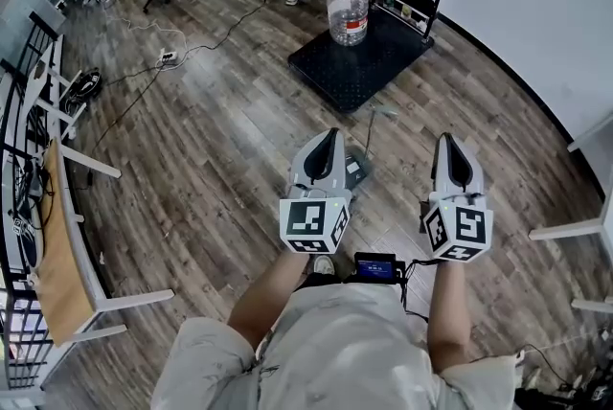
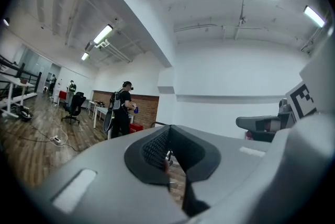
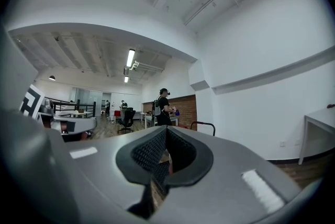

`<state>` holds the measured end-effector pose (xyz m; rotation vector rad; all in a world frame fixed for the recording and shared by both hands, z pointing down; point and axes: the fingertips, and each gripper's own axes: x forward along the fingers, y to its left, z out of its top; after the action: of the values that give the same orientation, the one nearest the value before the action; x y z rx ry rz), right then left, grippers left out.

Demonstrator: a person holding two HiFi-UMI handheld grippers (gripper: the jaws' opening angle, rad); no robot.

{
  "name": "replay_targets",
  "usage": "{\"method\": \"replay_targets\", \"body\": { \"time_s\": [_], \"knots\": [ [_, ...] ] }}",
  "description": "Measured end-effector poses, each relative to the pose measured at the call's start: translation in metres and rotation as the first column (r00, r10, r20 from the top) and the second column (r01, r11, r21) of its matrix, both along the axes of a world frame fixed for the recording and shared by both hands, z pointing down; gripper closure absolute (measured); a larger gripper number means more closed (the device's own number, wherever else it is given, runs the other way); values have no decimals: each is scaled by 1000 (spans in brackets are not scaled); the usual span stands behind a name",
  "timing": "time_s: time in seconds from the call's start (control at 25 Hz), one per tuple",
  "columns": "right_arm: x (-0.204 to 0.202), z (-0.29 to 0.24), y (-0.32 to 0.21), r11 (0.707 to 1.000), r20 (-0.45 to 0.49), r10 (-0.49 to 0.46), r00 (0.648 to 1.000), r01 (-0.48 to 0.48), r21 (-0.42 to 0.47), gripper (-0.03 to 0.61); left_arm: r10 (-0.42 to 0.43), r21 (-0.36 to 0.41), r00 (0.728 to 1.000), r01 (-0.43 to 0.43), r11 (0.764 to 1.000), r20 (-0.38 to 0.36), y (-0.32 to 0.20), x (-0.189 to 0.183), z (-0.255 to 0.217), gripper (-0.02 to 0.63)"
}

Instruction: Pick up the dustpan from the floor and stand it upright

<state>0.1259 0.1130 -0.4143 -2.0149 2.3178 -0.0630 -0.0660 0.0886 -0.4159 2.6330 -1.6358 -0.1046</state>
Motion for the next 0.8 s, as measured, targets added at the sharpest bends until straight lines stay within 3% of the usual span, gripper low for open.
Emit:
{"method": "replay_targets", "body": {
  "time_s": [0.16, 0.36, 0.52, 0.8],
  "knots": [
    [4, 18, -30, 1000, -32, 9, 999, -9, 0, 574, -6, -27, 1000, 5, 1000, -12, -33, 5, 27, 594],
    [-18, 8, -16, 1000, -30, 19, 999, -19, -5, 574, 6, -22, 1000, -6, 1000, -3, -24, -21, 14, 594],
    [-6, 25, -35, 999, -28, 31, 999, -31, 22, 574, 6, 23, 1000, -7, 1000, 23, -46, -10, 28, 594],
    [3, 48, -45, 999, -23, 35, 999, -34, 12, 574, 9, 5, 1000, -9, 1000, 27, -57, -2, 52, 594]
  ]
}}
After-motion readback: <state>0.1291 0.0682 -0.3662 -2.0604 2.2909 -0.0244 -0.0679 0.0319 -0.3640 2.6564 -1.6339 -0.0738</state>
